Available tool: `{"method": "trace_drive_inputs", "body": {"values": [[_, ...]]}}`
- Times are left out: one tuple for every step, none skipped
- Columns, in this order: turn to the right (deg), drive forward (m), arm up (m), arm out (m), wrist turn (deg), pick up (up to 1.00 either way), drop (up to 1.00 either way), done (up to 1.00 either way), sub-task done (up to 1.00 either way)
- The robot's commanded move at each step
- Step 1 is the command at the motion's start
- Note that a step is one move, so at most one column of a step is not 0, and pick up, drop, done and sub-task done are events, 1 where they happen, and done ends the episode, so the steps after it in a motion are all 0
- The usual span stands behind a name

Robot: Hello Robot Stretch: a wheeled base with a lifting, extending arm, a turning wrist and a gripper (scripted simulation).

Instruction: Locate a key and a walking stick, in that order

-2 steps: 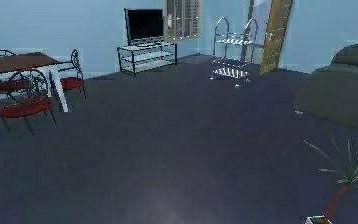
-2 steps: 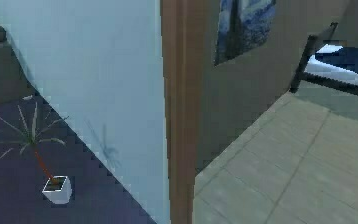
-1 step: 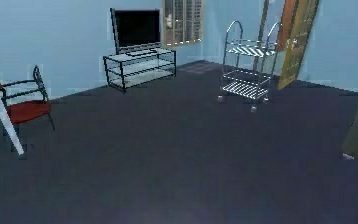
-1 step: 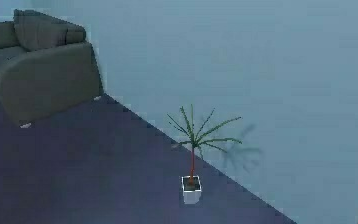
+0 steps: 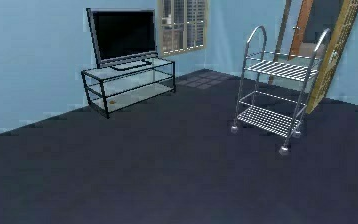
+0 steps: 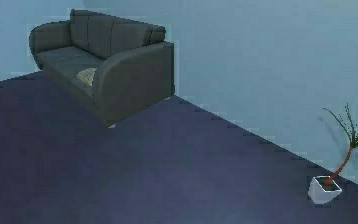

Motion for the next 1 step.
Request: {"method": "trace_drive_inputs", "body": {"values": [[3.0, 0.0, 0.0, 0.0, 0.0, 0.0, 0.0, 0.0, 0.0]]}}
